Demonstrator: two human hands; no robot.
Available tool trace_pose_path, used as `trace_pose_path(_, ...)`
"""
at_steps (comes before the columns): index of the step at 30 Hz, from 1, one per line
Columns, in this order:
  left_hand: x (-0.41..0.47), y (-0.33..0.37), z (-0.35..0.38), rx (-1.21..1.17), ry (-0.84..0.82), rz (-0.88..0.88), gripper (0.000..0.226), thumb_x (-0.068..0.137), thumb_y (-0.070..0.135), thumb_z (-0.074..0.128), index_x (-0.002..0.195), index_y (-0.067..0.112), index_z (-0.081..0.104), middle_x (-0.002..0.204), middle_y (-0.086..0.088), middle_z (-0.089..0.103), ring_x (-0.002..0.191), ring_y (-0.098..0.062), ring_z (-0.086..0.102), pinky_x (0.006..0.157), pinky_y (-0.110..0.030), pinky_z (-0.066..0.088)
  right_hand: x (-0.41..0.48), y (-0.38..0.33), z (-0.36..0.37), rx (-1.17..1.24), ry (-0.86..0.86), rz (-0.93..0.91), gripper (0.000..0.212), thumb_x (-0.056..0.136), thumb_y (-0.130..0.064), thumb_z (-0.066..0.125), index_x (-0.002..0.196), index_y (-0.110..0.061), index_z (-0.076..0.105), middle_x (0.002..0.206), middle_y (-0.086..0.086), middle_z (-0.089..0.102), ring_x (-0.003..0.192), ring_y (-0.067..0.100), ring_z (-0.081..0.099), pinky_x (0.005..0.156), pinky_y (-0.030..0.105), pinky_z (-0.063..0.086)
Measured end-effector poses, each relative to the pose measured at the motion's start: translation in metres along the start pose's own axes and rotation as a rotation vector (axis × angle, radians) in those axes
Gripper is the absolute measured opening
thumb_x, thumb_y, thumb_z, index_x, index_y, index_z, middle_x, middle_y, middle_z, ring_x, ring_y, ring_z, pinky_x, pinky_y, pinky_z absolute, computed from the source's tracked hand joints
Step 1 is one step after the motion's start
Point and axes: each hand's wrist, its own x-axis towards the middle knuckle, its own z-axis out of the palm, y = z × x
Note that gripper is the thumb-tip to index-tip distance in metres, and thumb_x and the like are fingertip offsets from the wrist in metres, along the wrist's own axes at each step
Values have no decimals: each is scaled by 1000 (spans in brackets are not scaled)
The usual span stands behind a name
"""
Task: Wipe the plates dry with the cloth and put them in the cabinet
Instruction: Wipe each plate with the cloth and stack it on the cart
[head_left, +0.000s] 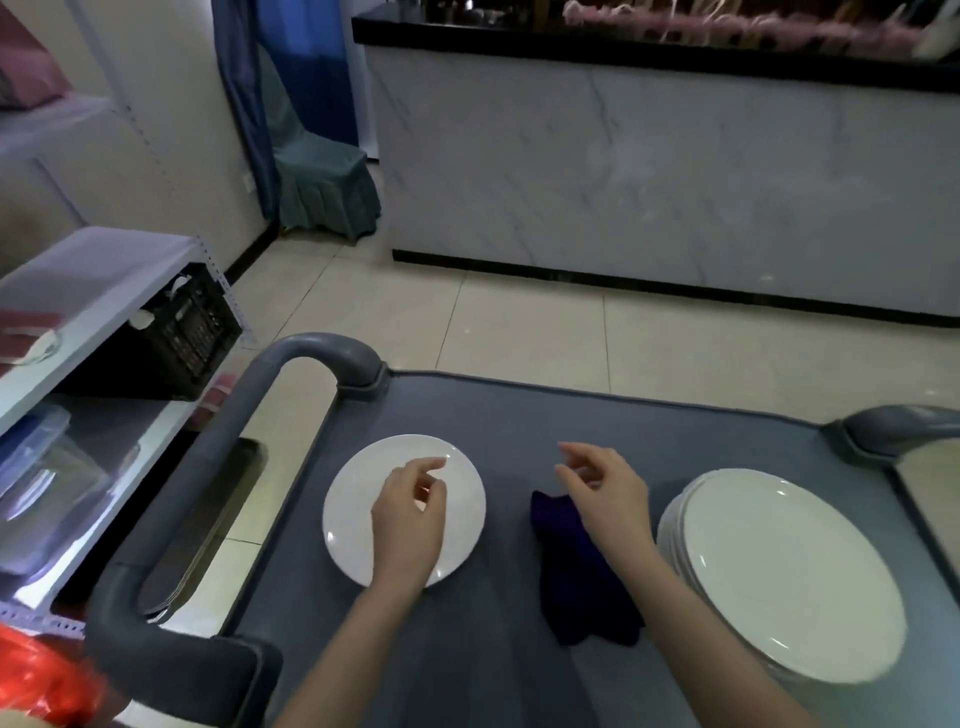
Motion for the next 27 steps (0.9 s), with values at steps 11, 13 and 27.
trace_pose_path(11, -83, 88, 161, -15, -430, 126, 14, 89, 22, 69, 93, 35, 65, 92, 13, 67, 84, 3, 62, 71, -7, 46, -24, 92, -199, -207, 171, 120, 23, 86, -20, 74, 109, -21, 73, 99, -4, 65, 74, 4, 58, 75, 24, 41)
trace_pose_path(13, -95, 93, 178, 24, -414, 123, 17, 86, 23, 71, 96, 35, 64, 96, 12, 63, 83, 2, 61, 71, -9, 46, -26, 112, -219, -257, 167, 152, 27, 85, -21, 76, 112, -20, 72, 104, 1, 62, 80, 13, 59, 79, 25, 40)
trace_pose_path(27, -130, 96, 208, 152, -250, -39, 37, 81, 8, 74, 116, 19, 66, 104, -1, 62, 83, -8, 63, 85, -30, 53, -28, 165, -254, -225, 22, 247, 51, 75, -5, 75, 126, -10, 65, 96, 5, 56, 101, 31, 59, 78, 27, 40)
